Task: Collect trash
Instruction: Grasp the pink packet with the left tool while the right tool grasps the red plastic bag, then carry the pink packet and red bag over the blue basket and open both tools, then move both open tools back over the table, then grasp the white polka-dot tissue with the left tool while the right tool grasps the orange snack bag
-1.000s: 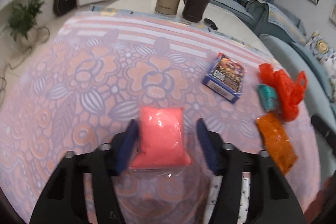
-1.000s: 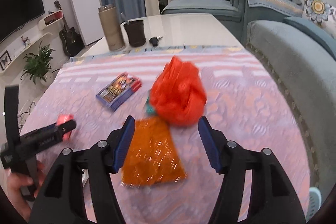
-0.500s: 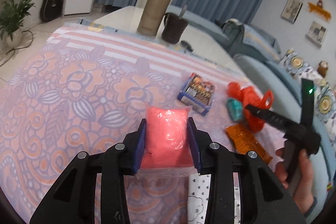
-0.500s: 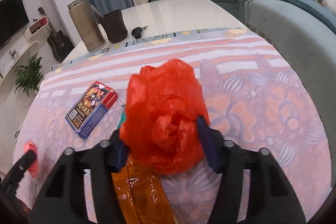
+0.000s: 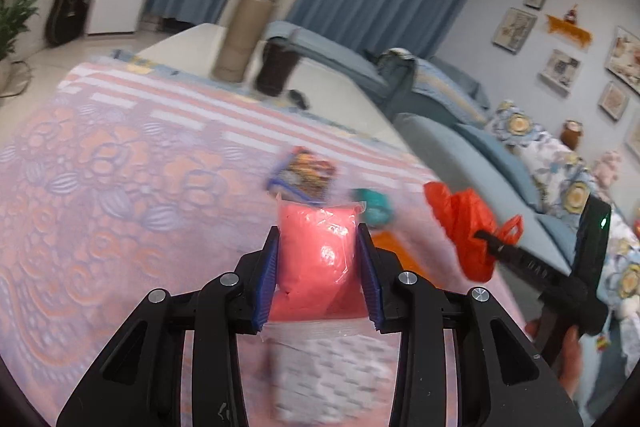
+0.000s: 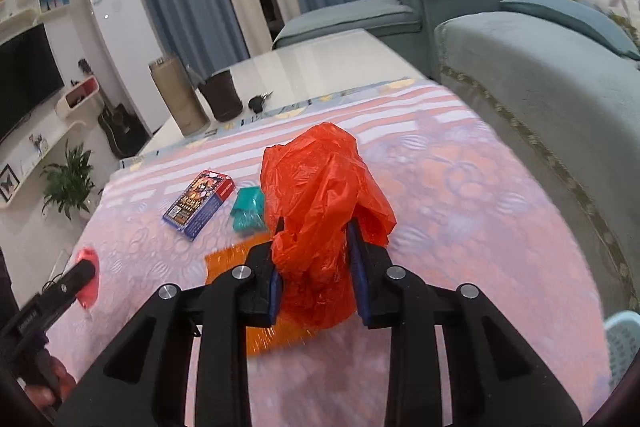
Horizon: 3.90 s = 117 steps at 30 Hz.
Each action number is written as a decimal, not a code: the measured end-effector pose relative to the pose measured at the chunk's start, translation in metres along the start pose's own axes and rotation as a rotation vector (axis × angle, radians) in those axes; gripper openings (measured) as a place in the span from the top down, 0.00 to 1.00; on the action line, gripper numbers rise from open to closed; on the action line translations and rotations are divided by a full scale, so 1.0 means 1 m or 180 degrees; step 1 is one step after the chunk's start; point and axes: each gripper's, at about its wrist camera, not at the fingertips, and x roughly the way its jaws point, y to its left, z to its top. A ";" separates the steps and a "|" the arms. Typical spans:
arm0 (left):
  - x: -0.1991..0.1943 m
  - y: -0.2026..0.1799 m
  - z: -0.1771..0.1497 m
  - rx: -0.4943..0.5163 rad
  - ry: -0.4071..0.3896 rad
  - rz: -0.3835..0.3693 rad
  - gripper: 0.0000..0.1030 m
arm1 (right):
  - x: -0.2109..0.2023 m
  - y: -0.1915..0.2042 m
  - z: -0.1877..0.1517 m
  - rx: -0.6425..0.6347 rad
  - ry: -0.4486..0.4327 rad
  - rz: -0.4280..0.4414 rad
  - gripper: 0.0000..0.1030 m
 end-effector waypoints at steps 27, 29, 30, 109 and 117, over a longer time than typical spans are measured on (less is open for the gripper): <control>0.071 -0.376 -0.128 0.1377 0.1287 -0.1675 0.66 | -0.237 -0.272 -0.121 0.1200 0.0103 -0.1416 0.75; 0.088 -0.389 -0.148 0.1468 0.1494 -0.1680 0.66 | -0.232 -0.291 -0.133 0.1344 0.0247 -0.1458 0.73; 0.095 -0.393 -0.157 0.1526 0.1568 -0.1661 0.66 | -0.227 -0.301 -0.141 0.1421 0.0354 -0.1436 0.69; 0.009 -0.020 -0.061 0.0318 0.0763 0.0616 0.94 | 0.074 0.065 -0.037 -0.0830 0.1047 -0.0104 0.11; 0.003 -0.021 -0.063 0.0289 0.0659 0.0594 0.95 | 0.067 0.088 -0.047 -0.1201 0.0893 -0.0106 0.48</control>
